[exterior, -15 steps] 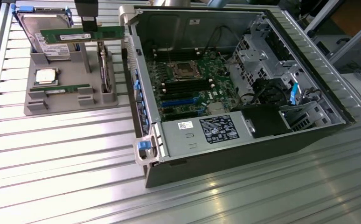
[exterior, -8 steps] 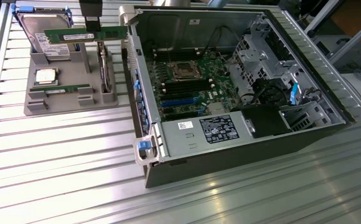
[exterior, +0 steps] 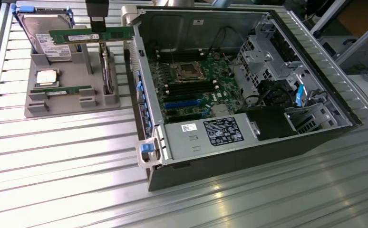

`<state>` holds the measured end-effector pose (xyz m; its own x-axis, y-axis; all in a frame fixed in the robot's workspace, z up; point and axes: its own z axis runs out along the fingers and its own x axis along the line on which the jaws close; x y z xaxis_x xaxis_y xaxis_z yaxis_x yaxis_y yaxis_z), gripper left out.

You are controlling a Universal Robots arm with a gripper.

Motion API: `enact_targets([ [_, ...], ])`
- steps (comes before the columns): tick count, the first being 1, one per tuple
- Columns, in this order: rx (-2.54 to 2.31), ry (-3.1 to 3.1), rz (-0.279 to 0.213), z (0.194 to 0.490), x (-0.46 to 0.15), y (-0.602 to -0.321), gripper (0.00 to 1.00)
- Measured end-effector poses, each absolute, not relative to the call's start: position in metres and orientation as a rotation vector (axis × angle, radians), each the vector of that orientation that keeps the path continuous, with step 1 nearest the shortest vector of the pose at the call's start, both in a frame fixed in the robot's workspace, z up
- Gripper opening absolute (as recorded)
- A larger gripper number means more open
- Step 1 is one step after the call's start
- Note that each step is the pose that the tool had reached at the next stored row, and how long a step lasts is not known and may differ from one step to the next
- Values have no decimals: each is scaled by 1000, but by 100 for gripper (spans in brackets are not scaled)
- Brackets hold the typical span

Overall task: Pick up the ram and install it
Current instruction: 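Pick up the ram and move it above insertion slot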

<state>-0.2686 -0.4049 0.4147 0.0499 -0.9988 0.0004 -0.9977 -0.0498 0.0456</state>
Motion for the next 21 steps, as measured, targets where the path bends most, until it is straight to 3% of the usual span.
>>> enact_targets([
  [21,2251,-2141,-47,415,-252,-405,12],
])
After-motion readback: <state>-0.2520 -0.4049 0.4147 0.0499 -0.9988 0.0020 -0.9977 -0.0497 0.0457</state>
